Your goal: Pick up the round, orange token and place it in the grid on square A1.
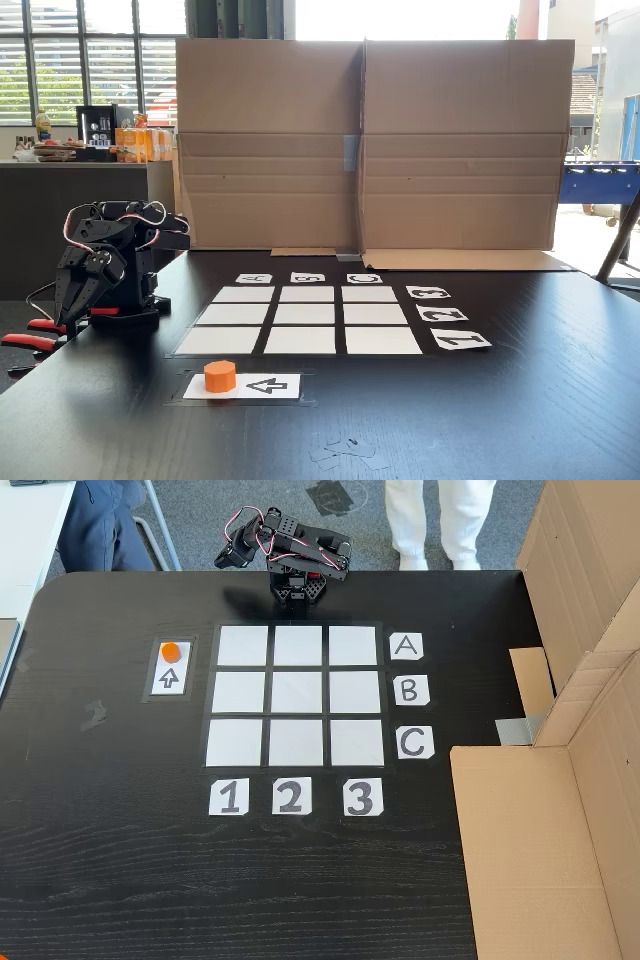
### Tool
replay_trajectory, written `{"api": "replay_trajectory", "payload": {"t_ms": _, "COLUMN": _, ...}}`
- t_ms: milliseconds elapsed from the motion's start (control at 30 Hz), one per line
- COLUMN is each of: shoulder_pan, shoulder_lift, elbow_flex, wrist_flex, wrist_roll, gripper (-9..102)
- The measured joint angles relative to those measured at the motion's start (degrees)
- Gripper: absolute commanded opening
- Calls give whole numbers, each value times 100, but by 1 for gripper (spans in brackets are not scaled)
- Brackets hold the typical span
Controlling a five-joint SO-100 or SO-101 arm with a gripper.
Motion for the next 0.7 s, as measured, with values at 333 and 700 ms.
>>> {"api": "replay_trajectory", "payload": {"t_ms": 333, "shoulder_pan": 18, "shoulder_lift": -659, "elbow_flex": -88, "wrist_flex": -396, "wrist_roll": 0, "gripper": 9}}
{"api": "replay_trajectory", "payload": {"t_ms": 700, "shoulder_pan": 18, "shoulder_lift": -1433, "elbow_flex": -536, "wrist_flex": -501, "wrist_roll": 0, "gripper": 10}}
